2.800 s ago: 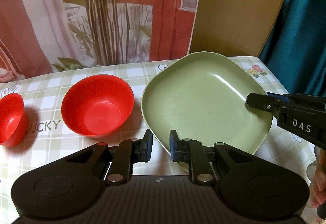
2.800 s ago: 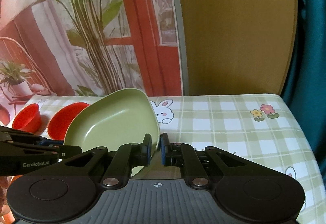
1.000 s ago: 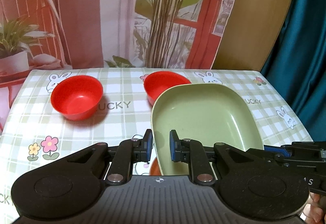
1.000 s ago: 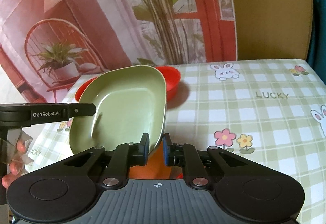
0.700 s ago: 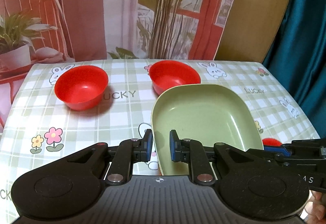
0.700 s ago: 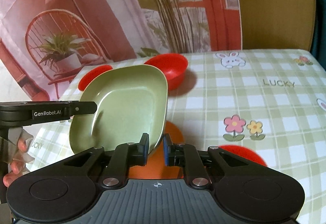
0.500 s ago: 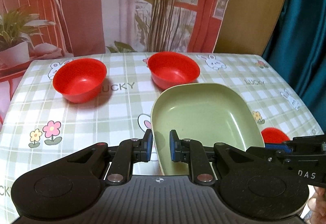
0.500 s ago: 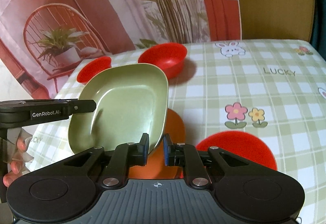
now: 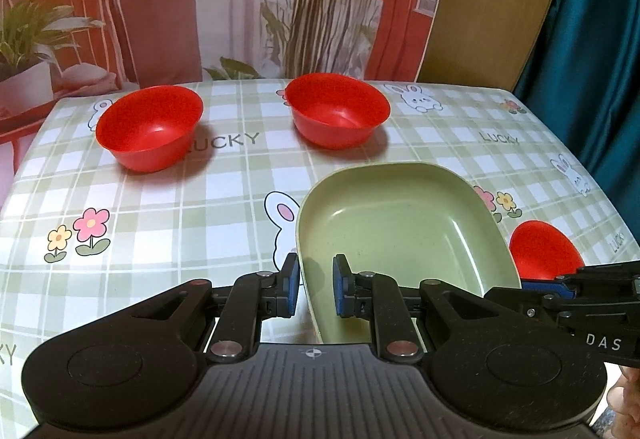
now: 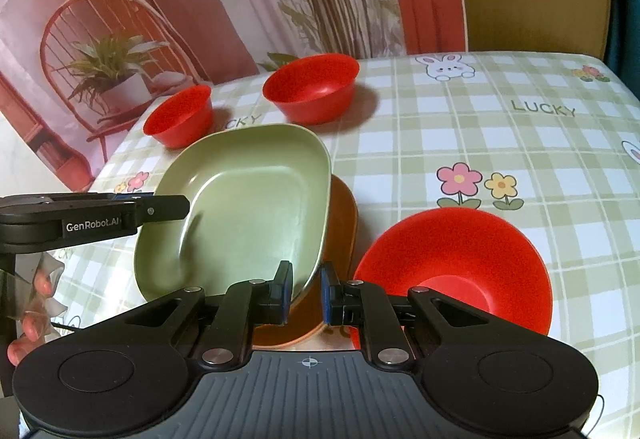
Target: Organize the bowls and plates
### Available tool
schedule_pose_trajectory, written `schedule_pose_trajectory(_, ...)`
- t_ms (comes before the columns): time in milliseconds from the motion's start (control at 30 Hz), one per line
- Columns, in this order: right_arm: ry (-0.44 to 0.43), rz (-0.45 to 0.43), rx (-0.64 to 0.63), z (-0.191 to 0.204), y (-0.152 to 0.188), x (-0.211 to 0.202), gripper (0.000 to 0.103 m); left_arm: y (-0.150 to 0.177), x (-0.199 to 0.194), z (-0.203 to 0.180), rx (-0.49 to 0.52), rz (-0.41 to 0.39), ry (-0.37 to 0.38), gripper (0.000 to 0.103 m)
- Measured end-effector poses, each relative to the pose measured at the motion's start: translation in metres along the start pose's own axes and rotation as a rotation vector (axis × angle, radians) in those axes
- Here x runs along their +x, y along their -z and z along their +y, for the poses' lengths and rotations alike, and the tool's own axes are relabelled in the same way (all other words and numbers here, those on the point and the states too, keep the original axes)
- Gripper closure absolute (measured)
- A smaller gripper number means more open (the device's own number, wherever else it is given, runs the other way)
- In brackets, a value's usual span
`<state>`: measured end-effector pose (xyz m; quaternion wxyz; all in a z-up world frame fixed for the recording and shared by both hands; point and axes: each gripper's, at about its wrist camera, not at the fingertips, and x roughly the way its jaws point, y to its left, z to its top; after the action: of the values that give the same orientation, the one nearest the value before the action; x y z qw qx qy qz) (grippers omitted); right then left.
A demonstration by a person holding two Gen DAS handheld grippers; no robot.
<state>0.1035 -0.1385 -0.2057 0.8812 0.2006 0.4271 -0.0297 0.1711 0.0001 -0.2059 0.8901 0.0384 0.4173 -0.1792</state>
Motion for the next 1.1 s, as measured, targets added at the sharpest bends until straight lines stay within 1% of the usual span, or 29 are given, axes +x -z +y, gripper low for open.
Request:
schedule_pose_trajectory(367, 0.01, 0.006, -0.004, -0.002, 0.002, 0.002, 0.09, 0.002, 0.007, -0.004, 0.004, 0.013, -0.01, 0.085)
schedule_pose_trajectory(633, 0.014, 0.007, -0.008, -0.004, 0.003, 0.003, 0.089, 0.004, 0.012, -0.008, 0.028, 0.016, -0.038, 0.085)
schedule_pose_trajectory(1000, 0.019, 0.007, -0.017, -0.003, 0.003, 0.002, 0.089, 0.006, 0.013, -0.011, 0.049, 0.012, -0.056, 0.085)
schedule_pose_trajectory(1100, 0.023, 0.006, -0.029, -0.002, 0.003, 0.001, 0.089, 0.007, 0.014, -0.011, 0.059, 0.014, -0.076, 0.085)
